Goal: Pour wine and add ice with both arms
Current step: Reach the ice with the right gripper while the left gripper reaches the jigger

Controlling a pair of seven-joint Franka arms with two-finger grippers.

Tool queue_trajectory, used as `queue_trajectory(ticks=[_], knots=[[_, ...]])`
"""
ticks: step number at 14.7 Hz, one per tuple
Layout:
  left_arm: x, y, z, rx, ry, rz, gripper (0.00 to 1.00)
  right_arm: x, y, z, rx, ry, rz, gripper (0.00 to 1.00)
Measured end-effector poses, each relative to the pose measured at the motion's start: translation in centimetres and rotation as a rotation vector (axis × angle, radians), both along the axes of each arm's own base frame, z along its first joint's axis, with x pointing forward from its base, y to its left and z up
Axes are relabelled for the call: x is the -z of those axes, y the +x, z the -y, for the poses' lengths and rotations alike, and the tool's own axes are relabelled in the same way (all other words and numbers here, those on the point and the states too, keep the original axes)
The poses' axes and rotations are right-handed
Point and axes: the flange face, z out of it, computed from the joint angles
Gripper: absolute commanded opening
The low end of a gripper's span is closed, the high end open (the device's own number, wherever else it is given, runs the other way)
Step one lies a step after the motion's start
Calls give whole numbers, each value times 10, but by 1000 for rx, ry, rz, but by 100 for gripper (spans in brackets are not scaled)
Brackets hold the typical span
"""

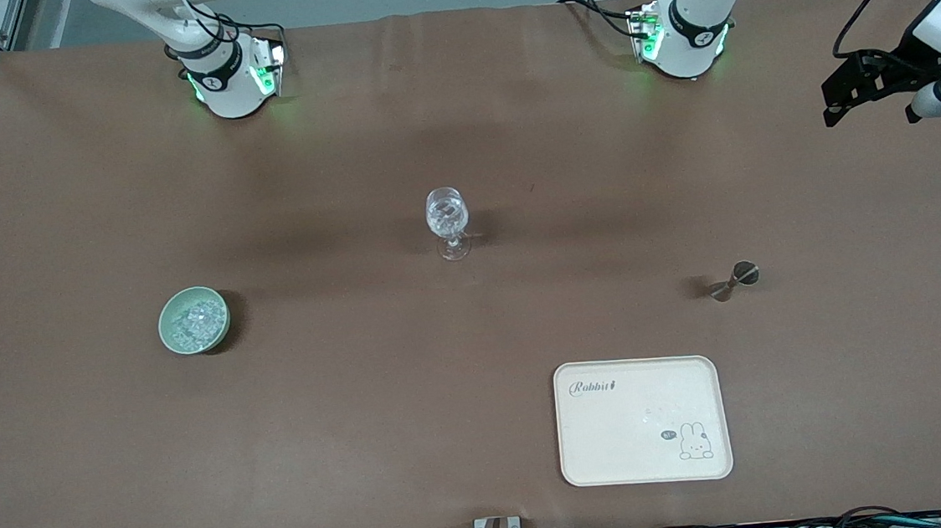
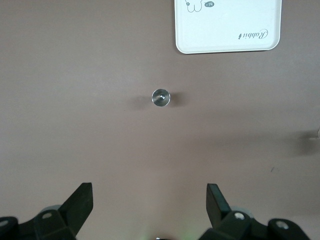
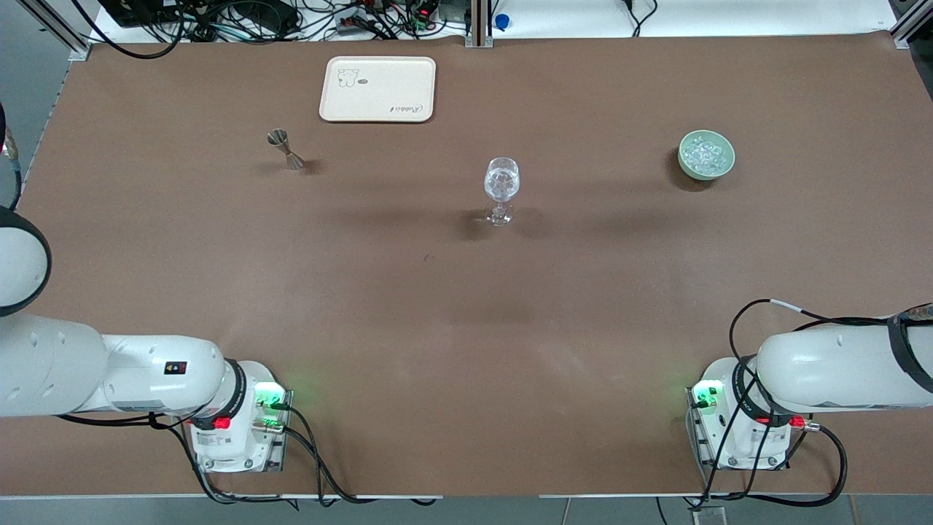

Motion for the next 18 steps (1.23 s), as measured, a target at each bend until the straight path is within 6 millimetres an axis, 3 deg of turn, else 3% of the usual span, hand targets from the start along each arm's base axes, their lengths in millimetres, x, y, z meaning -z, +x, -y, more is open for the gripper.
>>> queue_trajectory(ticks=[3, 6, 8, 10, 13, 18], knots=[[-2, 0, -4, -9, -1, 4, 100, 0, 0, 1, 2, 0, 0, 100], [4, 8, -21, -41, -2, -4, 100, 0, 0, 1, 2, 0, 0, 100], [20, 25, -38, -71, -4, -29, 100, 1, 0, 1, 1, 1, -2, 100], [53, 49, -66, -115, -9, -68, 100, 8, 1, 0, -10, 6, -20, 100], [125, 81, -105, -177, -24, -168, 100, 48, 12, -1, -50, 18, -65, 100], [222, 103, -155, -392, -173, -320, 99, 167, 38, -1, -123, 26, -114, 100]])
